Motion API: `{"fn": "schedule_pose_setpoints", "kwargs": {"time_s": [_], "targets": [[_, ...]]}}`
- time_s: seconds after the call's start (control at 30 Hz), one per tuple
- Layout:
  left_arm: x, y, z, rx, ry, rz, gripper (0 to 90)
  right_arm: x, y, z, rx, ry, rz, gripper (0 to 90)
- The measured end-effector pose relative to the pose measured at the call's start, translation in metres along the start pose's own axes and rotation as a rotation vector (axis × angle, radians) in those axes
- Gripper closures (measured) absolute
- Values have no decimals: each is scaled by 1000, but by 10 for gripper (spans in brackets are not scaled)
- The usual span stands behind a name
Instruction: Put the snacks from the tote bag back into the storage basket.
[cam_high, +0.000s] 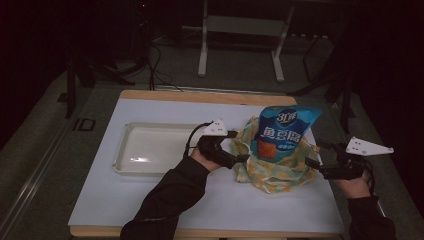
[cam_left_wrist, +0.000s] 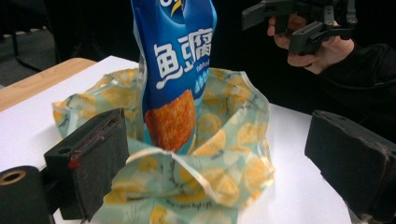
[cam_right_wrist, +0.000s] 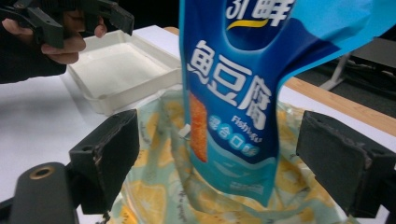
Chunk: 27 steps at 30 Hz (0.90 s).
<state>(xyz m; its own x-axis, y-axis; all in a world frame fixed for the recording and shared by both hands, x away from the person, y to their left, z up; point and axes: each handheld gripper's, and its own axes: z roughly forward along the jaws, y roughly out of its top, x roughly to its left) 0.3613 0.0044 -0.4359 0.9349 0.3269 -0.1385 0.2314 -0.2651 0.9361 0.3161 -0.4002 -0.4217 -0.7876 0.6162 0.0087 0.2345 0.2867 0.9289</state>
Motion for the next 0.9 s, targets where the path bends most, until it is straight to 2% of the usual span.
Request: {"fn": "schedule_pose_setpoints", "kwargs": {"time_s": [0.03, 0.1, 0.27, 0.3, 0.43, 0.63, 0.8, 0.9], "targets": [[0, 0, 0, 0, 0, 0, 68, 0, 0, 0, 0, 0, 0, 133], [8, 4, 12, -11, -4, -24, 77, -5, 3, 1, 1, -11, 4, 132], [15, 10, 29, 7, 6, -12, 78, -12, 5, 5, -1, -21, 10, 132], [16, 11, 31, 6, -4, -16, 90, -14, 5, 5, -1, -20, 15, 132], [21, 19, 40, 2, 15, -9, 131, -20, 6, 9, -10, -23, 36, 132], [25, 24, 52, 8, 17, -9, 156, -27, 8, 22, -4, -26, 53, 133], [28, 28, 61, 13, 23, -3, 239, -30, 11, 35, 15, -33, 43, 138], [28, 30, 66, 21, 39, 1, 322, -33, 12, 41, 23, -38, 48, 147]]}}
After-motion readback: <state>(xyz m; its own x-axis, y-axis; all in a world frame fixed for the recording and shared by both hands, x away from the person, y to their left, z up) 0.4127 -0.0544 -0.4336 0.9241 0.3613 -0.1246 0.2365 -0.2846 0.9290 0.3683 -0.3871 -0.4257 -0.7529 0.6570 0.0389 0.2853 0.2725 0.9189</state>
